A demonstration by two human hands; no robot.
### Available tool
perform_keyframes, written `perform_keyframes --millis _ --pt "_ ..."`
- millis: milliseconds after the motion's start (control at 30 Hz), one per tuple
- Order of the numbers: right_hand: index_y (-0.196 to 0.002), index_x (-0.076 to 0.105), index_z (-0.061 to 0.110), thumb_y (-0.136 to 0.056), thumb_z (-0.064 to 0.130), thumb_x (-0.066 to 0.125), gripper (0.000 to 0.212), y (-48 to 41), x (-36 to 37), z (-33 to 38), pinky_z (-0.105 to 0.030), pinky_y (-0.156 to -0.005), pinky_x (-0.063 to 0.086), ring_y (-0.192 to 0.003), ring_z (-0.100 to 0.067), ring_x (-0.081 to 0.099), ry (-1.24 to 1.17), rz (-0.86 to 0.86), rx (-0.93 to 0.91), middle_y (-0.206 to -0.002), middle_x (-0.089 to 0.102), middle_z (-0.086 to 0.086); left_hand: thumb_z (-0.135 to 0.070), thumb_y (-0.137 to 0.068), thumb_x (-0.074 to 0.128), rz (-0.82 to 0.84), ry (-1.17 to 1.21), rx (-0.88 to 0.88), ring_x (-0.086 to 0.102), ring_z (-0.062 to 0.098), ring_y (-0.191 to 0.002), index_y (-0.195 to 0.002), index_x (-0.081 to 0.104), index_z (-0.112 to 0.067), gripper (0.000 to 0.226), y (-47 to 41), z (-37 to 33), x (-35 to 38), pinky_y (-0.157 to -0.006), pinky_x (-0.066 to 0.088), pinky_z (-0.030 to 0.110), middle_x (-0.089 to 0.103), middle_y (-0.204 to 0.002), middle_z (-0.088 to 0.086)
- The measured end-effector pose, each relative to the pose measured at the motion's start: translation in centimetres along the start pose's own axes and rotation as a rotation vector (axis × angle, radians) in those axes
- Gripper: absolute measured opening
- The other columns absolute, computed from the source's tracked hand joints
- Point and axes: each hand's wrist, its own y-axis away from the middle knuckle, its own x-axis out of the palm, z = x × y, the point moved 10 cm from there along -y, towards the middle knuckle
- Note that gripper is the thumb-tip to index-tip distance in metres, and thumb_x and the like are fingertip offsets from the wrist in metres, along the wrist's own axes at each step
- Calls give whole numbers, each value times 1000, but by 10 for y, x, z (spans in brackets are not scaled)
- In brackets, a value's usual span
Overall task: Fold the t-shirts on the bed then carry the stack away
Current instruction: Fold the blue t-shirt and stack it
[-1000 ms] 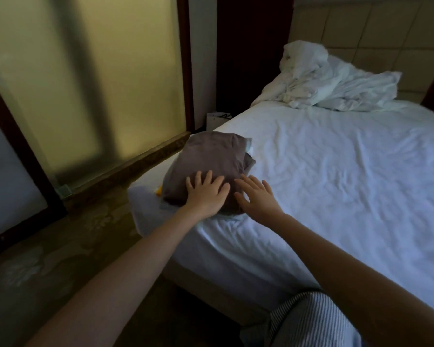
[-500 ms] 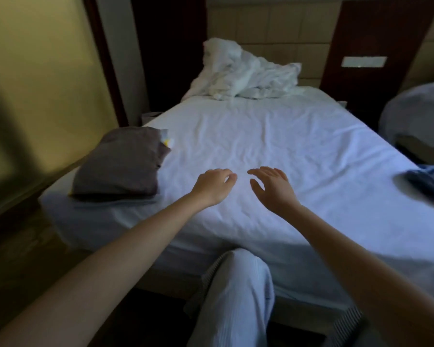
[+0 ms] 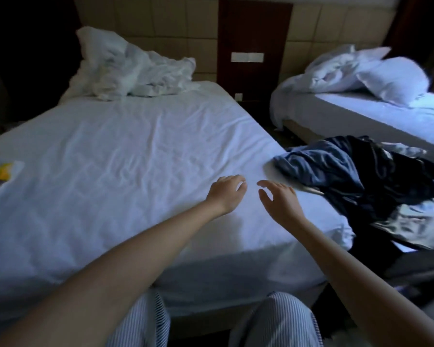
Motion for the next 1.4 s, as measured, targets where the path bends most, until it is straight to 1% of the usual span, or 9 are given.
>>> perform_keyframes --millis 300,433,533,700,900,1033,1233,1300,1400 --pt "-130 52 12 -87 30 51 47 -22 -26 -115 -44 -102 26 -124 -35 41 150 -250 286 -133 51 -13 -37 -88 33 -282 -60 161 54 26 -120 -125 61 -15 51 -30 9 52 -97 41 38 61 -127 10" --pt "-146 25 28 -86 50 56 71 -64 -11 -151 -48 -111 7 -142 -32 7 268 -45 463 -156 13 -7 -40 -88 31 -313 3 166 47 23 -128 -131 56 -17 54 -32 14 51 -104 35 37 56 -134 9" --pt "-135 41 27 -90 49 52 52 -76 16 -174 -54 -111 5 -141 -37 5 278 113 544 -155 17 -5 -40 -89 31 -335 21 183 47 22 -129 -131 56 -18 53 -31 17 54 -105 34 37 55 -135 7" --pt "-79 58 12 -93 28 53 22 -72 10 -165 -36 -77 39 -97 -35 56 -181 -168 638 -92 63 -17 -41 -90 29 -351 74 176 48 18 -128 -130 57 -20 53 -32 20 54 -106 31 31 56 -134 3" --pt "-53 42 23 -91 14 60 43 -53 33 -18 -24 -51 28 -52 -3 42 -647 -114 325 -45 44 11 -42 -95 34 -414 824 -117 61 26 -108 -123 58 -3 54 -28 60 41 -95 44 31 63 -120 18" --pt "-64 39 18 -95 21 54 35 -18 74 34 -24 -65 27 -78 -23 53 -488 111 208 -78 58 -14 -56 -92 39 -311 1695 -524 66 24 -96 -109 64 -12 54 -6 80 44 -86 49 35 70 -105 12" --pt "-66 44 26 -92 23 57 30 -11 51 40 -22 -56 33 -55 -1 44 -600 81 141 -58 45 11 -19 -86 67 -361 1225 -471 65 31 -97 -100 63 -18 14 20 95 -8 -87 54 38 69 -100 13" --pt "-89 59 23 -91 28 59 5 -9 41 35 -30 -69 48 -75 -7 58 -571 34 123 -78 60 9 -18 -86 67 -364 1182 -435 65 24 -88 -96 62 -19 11 29 96 -26 -77 54 29 68 -91 6" --pt "-126 52 21 -92 40 54 40 -5 40 18 -45 -100 38 -119 -25 49 -293 56 201 -127 55 -3 -16 -86 67 -382 1099 -397 62 16 -78 -90 60 -25 13 48 102 -61 -72 53 27 66 -86 -1"
